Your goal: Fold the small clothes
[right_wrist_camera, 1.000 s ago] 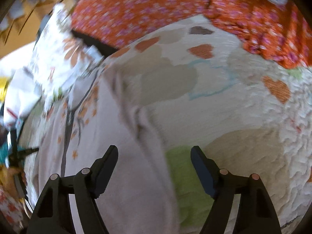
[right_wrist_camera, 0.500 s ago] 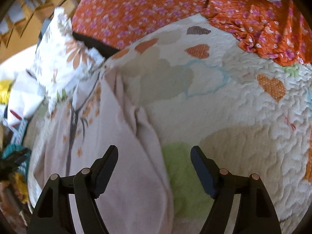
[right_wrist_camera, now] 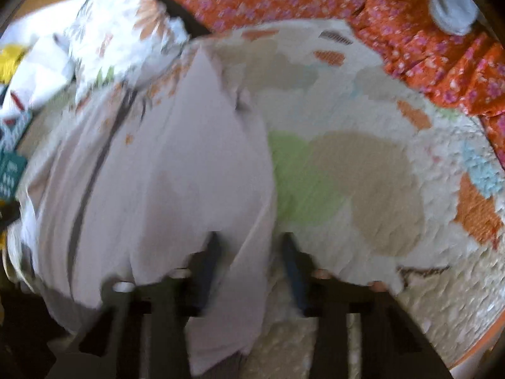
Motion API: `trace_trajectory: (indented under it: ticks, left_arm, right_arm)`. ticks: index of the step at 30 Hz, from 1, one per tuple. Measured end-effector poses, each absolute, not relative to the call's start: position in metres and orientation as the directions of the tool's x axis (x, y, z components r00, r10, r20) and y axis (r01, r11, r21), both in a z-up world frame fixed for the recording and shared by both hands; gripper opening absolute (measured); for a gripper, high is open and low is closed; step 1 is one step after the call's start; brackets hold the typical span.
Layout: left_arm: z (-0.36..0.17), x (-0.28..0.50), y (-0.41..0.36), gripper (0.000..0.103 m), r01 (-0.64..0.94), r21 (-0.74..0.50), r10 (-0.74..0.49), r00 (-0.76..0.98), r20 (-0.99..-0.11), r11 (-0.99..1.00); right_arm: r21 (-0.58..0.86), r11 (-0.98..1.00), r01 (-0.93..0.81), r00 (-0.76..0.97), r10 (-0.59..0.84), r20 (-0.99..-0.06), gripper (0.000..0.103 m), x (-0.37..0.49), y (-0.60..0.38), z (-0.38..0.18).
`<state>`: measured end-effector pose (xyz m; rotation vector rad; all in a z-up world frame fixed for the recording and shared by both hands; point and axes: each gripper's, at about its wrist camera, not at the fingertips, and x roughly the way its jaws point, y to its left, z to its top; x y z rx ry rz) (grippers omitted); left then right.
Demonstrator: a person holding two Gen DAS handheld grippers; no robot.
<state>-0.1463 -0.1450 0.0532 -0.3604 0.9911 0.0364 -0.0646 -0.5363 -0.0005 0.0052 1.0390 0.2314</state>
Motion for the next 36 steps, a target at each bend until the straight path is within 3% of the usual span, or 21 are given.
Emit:
trace_trajectory:
  ticks: [1,4,6,8,9,11,13,14,22,27,29,31,34,36]
  left_arm:
    - [0.054,-0.149,-0.146,0.064,-0.193,-0.284,-0.135,0.555,-0.821,0.939]
    - [0.061,-0.157,-0.146,0.064,-0.188,-0.279,-0.124,0.577,-0.808,0.942]
    - [0.069,-0.158,-0.147,0.064,-0.19,-0.267,-0.109,0.586,-0.803,0.945]
    - [0.076,-0.161,-0.144,0.064,-0.19,-0.258,-0.098,0.596,-0.797,0.947]
    - [0.077,-0.161,-0.143,0.064,-0.192,-0.256,-0.093,0.598,-0.796,0.947]
    - [0.078,-0.163,-0.142,0.066,-0.202,-0.263,-0.093,0.6,-0.794,0.943]
    - [0.075,-0.164,-0.142,0.067,-0.209,-0.273,-0.097,0.6,-0.794,0.939]
    - [0.074,-0.163,-0.143,0.067,-0.211,-0.276,-0.099,0.598,-0.795,0.938]
    - [0.059,-0.162,-0.155,0.068,-0.194,-0.291,-0.13,0.581,-0.804,0.937]
    - [0.046,-0.164,-0.157,0.07,-0.192,-0.27,-0.118,0.567,-0.815,0.943]
    - [0.04,-0.164,-0.157,0.07,-0.185,-0.262,-0.119,0.556,-0.822,0.947]
    - [0.034,-0.164,-0.157,0.07,-0.179,-0.263,-0.127,0.546,-0.828,0.948]
    - [0.028,-0.164,-0.159,0.07,-0.178,-0.278,-0.142,0.54,-0.829,0.944]
    - [0.028,-0.165,-0.162,0.07,-0.177,-0.29,-0.152,0.544,-0.825,0.94]
  right_arm:
    - [0.115,0.975,-0.191,0.504,0.198,-0.841,0.01,-0.065,-0.535,0.001]
    - [0.151,0.976,-0.154,0.596,0.214,-0.774,0.007,-0.07,-0.553,0.023]
    - [0.086,0.996,-0.026,0.682,0.081,-0.727,0.007,-0.064,-0.58,0.045]
    - [0.003,0.976,0.216,0.726,-0.158,-0.669,0.007,-0.054,-0.622,0.065]
    - [-0.032,0.939,0.342,0.717,-0.283,-0.637,0.009,-0.051,-0.643,0.071]
    - [-0.048,0.887,0.459,0.674,-0.382,-0.632,0.025,-0.05,-0.672,0.072]
    - [0.097,0.881,0.462,0.685,-0.285,-0.671,0.044,-0.057,-0.697,0.068]
    - [0.169,0.874,0.456,0.693,-0.23,-0.683,0.046,-0.062,-0.704,0.064]
    - [0.45,0.849,0.277,0.695,0.146,-0.704,0.048,-0.061,-0.689,0.033]
    - [0.588,0.748,0.308,0.753,0.186,-0.631,0.048,-0.084,-0.718,0.025]
    - [0.537,0.774,0.336,0.735,0.141,-0.663,0.055,-0.088,-0.724,0.032]
    - [0.41,0.842,0.349,0.668,0.084,-0.74,0.069,-0.08,-0.721,0.036]
    - [0.187,0.95,0.248,0.506,0.038,-0.862,0.07,-0.051,-0.695,0.024]
    - [0.049,0.986,0.162,0.447,-0.029,-0.894,0.07,-0.041,-0.674,0.014]
